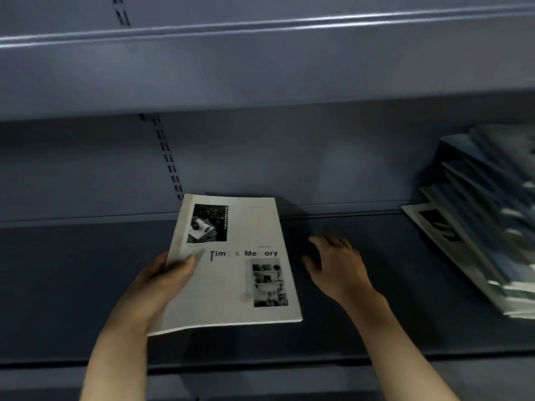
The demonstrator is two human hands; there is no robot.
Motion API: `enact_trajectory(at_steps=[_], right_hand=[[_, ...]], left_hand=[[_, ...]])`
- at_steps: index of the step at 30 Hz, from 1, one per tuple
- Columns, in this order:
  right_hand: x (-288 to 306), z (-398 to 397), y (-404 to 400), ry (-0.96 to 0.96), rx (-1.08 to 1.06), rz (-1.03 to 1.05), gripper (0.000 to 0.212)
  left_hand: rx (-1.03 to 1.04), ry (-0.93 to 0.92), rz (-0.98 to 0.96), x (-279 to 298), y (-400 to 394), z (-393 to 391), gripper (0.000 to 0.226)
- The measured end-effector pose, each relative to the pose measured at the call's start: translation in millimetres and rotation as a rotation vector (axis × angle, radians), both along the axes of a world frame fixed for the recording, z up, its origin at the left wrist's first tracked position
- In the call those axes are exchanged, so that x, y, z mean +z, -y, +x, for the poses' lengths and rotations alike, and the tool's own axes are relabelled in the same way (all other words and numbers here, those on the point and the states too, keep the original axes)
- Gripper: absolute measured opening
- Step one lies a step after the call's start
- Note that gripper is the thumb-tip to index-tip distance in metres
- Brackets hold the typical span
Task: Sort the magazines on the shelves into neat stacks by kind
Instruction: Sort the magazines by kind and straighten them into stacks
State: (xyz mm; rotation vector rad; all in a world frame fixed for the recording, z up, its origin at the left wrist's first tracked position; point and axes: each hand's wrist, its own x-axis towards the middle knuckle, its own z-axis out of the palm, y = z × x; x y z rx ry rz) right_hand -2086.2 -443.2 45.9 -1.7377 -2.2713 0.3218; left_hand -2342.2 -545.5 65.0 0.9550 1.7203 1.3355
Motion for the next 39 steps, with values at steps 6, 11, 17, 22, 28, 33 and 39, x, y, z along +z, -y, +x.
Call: enact_trajectory(at_steps=[6,11,17,22,28,33,39], right_hand=[[-2.4,60.8,-5.6,-0.01,-0.079,0.007,0.052],[-5.9,86.5,-11.5,-0.007,-0.108,0.004,0.05],[-10.6,92.3,-16.5,-0.024,-0.106,-0.001,0.048],[-12.5,88.6,-18.5,-0.034,-0.09,-0.003,0.048],[-13.7,94.4,-20.2,-0.032,-0.105,-0.007,0.048],[-14.5,92.9,-18.4,-0.041,-0.108,-0.005,0.047],[-14.2,88.9,-14.2,-0.043,-0.09,-0.008,0.047]], left_hand=[[-0.078,-0.037,-0.113,-15.8,-48.0,48.9,0.043],[-0.111,-0.116,-0.177,-24.2,-69.1,76.1,0.035],[-0.121,-0.422,-0.205,-14.8,-74.7,91.4,0.011],[-0.125,-0.495,-0.179,-20.1,-76.9,110.5,0.013],[0.027,-0.798,-0.206,-15.1,-67.3,136.9,0.031],[-0.122,-1.104,-0.203,-20.7,-74.3,154.2,0.065],[-0.428,-1.133,-0.214,-53.6,-81.5,161.8,0.074]])
